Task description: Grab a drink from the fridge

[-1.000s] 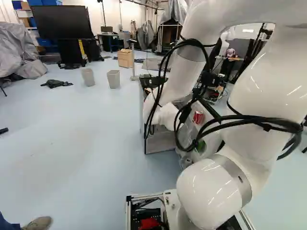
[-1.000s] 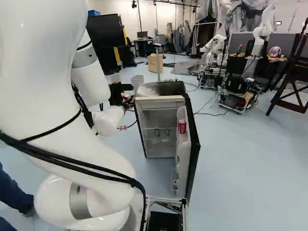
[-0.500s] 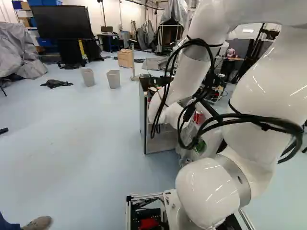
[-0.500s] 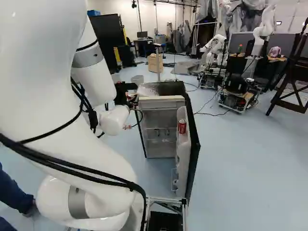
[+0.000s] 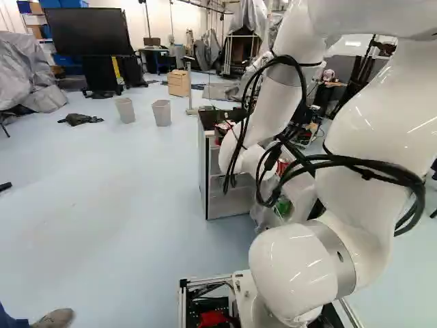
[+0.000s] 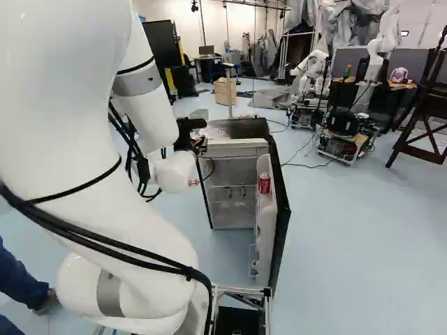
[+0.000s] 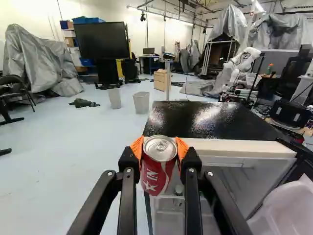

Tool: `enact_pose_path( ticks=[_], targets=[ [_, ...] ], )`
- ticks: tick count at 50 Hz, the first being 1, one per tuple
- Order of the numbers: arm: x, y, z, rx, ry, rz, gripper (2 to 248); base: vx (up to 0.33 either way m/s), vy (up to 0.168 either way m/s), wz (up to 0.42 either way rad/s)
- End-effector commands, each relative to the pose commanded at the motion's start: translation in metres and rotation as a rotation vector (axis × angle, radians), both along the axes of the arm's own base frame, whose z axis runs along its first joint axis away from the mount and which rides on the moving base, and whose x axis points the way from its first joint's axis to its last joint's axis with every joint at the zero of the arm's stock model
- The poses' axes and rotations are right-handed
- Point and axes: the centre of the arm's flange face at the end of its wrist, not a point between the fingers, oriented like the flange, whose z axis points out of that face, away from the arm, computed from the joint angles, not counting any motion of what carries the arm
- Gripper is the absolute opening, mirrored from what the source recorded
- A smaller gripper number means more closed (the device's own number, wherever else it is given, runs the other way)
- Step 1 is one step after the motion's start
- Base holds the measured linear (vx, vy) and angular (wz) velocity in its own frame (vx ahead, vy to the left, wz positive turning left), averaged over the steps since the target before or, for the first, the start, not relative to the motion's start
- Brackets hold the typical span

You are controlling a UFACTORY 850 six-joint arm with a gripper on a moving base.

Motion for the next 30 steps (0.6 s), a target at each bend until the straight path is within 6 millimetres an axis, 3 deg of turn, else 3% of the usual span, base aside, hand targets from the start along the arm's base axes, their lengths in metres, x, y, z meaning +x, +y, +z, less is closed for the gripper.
enact_pose_path(
  ticks=[30],
  targets=[
    [0.025,-0.030,0.007,-0.042,0.010,0.017,93,0.000,0.000,0.000]
  ],
)
